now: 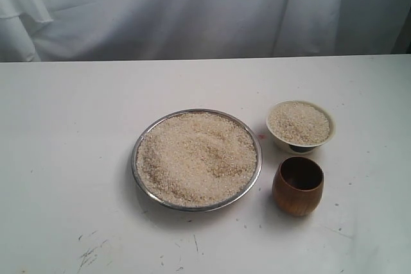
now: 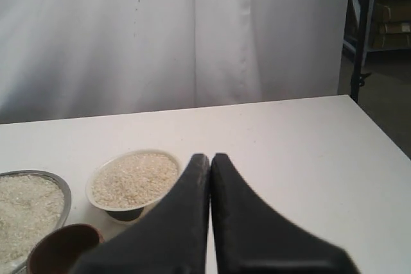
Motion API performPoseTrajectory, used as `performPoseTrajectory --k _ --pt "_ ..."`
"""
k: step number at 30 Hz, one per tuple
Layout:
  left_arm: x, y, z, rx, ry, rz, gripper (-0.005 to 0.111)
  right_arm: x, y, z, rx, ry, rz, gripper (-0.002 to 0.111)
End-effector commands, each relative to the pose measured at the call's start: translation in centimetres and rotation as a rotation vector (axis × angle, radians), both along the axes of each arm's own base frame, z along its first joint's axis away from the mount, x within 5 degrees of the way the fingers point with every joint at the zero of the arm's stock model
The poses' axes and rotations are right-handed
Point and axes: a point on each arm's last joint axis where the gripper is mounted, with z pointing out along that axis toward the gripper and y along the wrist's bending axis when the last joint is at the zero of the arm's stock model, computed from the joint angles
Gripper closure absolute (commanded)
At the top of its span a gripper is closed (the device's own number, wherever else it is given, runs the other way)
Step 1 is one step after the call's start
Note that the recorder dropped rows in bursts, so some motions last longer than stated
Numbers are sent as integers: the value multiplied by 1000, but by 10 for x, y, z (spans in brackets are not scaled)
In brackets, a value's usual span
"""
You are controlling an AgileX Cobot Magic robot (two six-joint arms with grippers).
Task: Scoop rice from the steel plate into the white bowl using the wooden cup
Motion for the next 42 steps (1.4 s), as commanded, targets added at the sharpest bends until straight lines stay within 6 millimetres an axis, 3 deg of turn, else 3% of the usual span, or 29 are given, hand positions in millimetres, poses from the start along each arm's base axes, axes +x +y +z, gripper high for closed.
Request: performPoseTrajectory --k 1,5,14,42 --pt "0 0 -1 -4 -7 -1 107 -2 -3 -18 12 -4 -56 108" --pt "0 0 -1 -4 -7 -1 107 -2 -4 -37 27 33 -78 108" --pt "0 0 -1 -4 -7 -1 107 -4 -5 -45 -105 121 -59 108" --pt "0 0 -1 -4 -7 -1 107 -4 -5 -47 -103 137 -57 108"
